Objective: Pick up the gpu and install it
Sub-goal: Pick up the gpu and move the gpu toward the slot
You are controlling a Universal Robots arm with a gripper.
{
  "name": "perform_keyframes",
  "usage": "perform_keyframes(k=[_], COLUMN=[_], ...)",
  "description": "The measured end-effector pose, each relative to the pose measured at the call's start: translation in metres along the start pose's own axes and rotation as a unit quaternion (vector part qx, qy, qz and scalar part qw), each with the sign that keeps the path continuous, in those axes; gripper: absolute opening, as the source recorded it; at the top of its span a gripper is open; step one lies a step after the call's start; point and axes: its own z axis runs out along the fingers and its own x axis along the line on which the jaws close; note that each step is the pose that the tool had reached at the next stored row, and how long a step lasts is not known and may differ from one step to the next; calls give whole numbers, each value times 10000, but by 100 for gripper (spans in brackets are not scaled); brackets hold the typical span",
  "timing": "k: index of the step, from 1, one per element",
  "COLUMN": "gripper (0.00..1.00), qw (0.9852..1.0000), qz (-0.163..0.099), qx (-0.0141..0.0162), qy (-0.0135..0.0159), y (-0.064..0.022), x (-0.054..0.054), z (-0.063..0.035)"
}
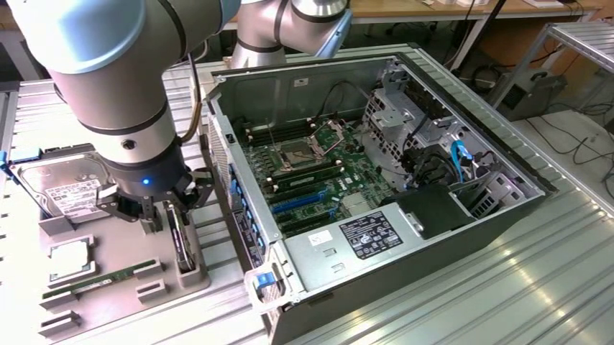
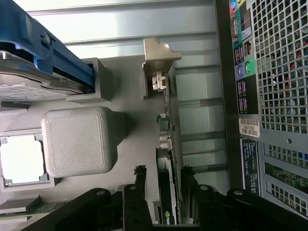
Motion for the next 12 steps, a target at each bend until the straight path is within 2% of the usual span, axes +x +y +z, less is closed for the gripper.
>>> perform_keyframes(k=[3, 4, 5, 6, 12], gripper=[41, 34, 34, 27, 27], qw=[10000, 10000, 10000, 10000, 10000], qz=[0, 0, 0, 0, -58], qx=[1, 1, 1, 1, -2], qy=[0, 1, 1, 1, 6], y=[-3, -3, -3, -3, -4], x=[0, 0, 0, 0, -1], z=[5, 5, 5, 6, 7])
